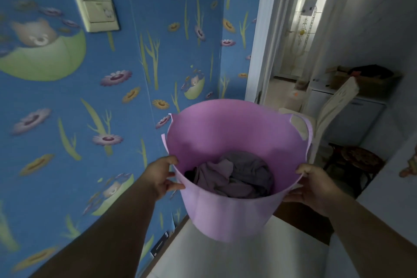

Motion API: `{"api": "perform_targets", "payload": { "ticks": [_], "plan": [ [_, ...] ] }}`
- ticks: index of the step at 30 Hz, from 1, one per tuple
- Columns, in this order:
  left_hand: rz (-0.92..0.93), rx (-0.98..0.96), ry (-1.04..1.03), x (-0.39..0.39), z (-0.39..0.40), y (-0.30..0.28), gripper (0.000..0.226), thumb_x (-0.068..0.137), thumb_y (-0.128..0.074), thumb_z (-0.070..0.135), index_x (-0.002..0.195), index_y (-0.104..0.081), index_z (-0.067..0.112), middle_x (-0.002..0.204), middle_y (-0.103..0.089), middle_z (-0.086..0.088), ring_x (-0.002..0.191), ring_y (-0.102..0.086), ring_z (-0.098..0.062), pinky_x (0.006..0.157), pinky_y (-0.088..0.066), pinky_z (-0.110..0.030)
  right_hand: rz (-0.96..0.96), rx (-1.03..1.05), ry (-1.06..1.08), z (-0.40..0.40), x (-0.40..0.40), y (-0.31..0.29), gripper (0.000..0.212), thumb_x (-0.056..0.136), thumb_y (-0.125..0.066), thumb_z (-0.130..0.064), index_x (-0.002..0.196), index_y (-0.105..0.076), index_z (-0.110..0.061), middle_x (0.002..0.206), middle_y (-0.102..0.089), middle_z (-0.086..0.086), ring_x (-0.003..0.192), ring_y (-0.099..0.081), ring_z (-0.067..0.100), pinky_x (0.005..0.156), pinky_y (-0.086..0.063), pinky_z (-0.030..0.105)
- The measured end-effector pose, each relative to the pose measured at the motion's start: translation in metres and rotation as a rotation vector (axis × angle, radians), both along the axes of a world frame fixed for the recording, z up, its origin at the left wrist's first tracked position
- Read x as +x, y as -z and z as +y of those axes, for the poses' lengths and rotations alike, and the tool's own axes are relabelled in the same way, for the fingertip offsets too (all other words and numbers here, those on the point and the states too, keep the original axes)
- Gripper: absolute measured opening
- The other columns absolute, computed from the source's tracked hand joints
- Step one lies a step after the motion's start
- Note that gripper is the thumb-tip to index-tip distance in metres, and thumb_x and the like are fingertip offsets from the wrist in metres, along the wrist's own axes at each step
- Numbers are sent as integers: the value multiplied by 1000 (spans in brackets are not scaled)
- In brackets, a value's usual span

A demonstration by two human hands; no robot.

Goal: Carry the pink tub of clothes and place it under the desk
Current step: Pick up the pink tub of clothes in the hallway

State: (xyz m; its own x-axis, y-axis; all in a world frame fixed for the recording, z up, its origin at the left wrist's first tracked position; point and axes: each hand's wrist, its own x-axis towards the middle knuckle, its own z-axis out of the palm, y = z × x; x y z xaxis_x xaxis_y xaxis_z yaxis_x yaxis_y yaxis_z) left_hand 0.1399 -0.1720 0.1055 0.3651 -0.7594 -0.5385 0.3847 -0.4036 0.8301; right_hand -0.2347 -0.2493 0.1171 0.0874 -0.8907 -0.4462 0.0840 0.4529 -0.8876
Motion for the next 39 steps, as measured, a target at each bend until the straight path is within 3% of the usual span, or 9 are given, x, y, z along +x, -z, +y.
{"api": "perform_targets", "payload": {
  "ticks": [4,9,16,20,23,29,32,36,39],
  "plan": [
    [4,-9,-84,-21,29,-4,48,93,-59,11,141,-59,4,143,-52,-29,98,-62,-47,48,-63,-44,15,-22,-57,4,-15,-5,63,76,-55,-13,138,-53,-5,132,-56,34,98,-63,53,73,-60,58],
    [5,-21,-167,-42,73,-6,50,91,-57,9,141,-61,2,121,-56,-21,91,-63,-43,54,-65,-49,34,-10,-141,14,-25,-12,66,61,-63,-15,126,-56,-4,103,-55,19,85,-63,51,67,-59,58],
    [-2,7,-270,-56,143,-15,40,92,-57,9,133,-56,8,149,-52,-23,113,-59,-50,43,-61,-42,15,45,-281,38,-14,-18,39,76,-54,-11,114,-57,-5,101,-52,20,86,-56,46,64,-61,61],
    [-6,8,-345,-55,187,-20,44,91,-58,7,134,-54,11,149,-53,-24,124,-61,-52,51,-64,-52,35,42,-356,63,-2,-18,35,79,-52,-12,114,-54,-5,113,-41,21,94,-49,45,80,-55,70],
    [-21,20,-376,-51,221,-24,51,91,-58,8,141,-53,10,146,-53,-25,113,-60,-50,45,-63,-46,36,32,-390,87,8,-20,27,79,-53,-13,106,-50,-7,113,-37,20,88,-50,44,89,-51,73],
    [-27,3,-496,-39,308,-28,62,90,-61,7,150,-43,5,153,-48,-23,130,-59,-49,43,-61,-45,12,12,-443,156,31,-21,31,75,-54,-11,105,-54,-5,91,-50,19,71,-56,40,67,-61,63],
    [-34,1,-520,-35,356,-28,59,91,-60,8,149,-46,5,155,-48,-24,116,-56,-43,43,-61,-45,6,10,-455,194,44,-23,22,76,-54,-9,98,-54,-5,75,-48,13,57,-56,36,56,-61,56],
    [-15,34,-538,-34,423,-26,39,93,-58,8,132,-53,7,150,-50,-24,127,-58,-49,43,-62,-45,35,25,-542,245,59,-19,28,77,-53,-8,104,-58,-3,63,-56,13,54,-58,36,59,-62,56],
    [9,60,-573,-32,472,-20,49,92,-59,9,141,-52,5,147,-52,-26,123,-61,-54,44,-62,-44,38,23,-569,282,73,-15,18,78,-52,-6,95,-58,-3,62,-56,11,48,-59,36,58,-61,60]
  ]
}}
